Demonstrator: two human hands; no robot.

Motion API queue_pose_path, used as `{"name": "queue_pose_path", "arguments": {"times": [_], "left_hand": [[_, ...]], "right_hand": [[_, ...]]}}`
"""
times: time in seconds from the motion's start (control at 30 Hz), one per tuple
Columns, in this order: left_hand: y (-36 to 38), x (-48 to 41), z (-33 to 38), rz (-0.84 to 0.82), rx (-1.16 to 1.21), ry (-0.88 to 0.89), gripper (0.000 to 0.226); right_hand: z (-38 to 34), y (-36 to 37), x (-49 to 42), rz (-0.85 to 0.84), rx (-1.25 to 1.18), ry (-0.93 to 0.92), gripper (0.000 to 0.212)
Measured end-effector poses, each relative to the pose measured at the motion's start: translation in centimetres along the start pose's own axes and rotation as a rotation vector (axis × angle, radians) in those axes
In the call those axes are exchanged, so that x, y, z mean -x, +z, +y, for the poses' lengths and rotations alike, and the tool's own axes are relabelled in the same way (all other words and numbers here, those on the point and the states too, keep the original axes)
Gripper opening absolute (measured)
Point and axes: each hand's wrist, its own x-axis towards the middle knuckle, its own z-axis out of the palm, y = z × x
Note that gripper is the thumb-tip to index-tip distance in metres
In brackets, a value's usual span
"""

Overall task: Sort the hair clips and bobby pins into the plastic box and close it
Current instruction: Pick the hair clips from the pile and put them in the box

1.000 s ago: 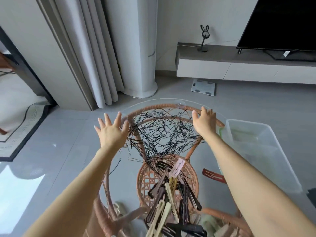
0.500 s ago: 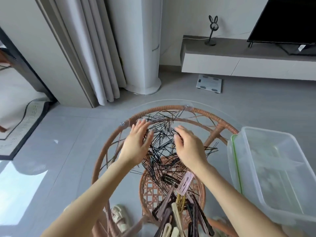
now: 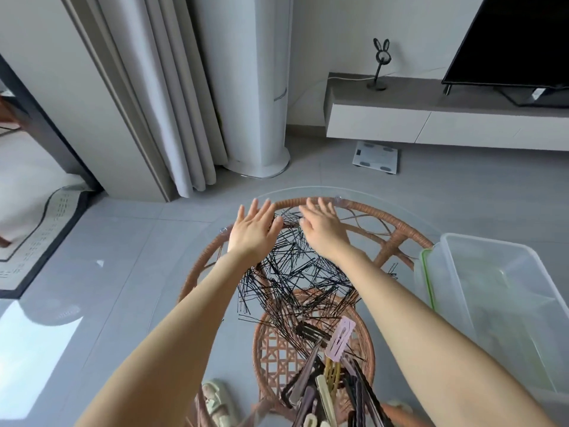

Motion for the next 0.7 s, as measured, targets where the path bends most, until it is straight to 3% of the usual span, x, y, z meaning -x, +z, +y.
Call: {"name": "queue_pose_path", "arguments": {"times": [0.23, 0.3, 0.37, 0.43, 0.53, 0.7], "left_hand": [[-0.9, 2.5, 1.4, -0.089, 0.333, 0.128, 0.043], [-1.8, 4.5, 1.4, -0.079, 0.456, 0.097, 0.041], [-2.3, 6.6, 0.6, 0.081, 0.357, 0.073, 0.042], [-2.2, 8.7, -0.5, 0.28, 0.205, -0.074, 0.052], [-1.0, 11.3, -0.5, 0.309, 0.18, -0.35, 0.059], [1.4, 11.0, 3.1, 0.247, 0.154, -0.432, 0.054]], "right_hand": [[-1.6, -1.6, 5.6, -0.152, -0.177, -0.108, 0.04], [-1.3, -2.2, 7.2, -0.063, -0.255, -0.127, 0.038], [-0.1, -2.8, 9.0, 0.158, -0.268, -0.093, 0.035], [1.6, -3.2, 10.7, 0.375, -0.255, 0.083, 0.034], [3.6, -2.2, 11.9, 0.423, -0.261, 0.338, 0.034], [3.2, 1.0, 11.3, 0.374, -0.143, 0.324, 0.042]]}}
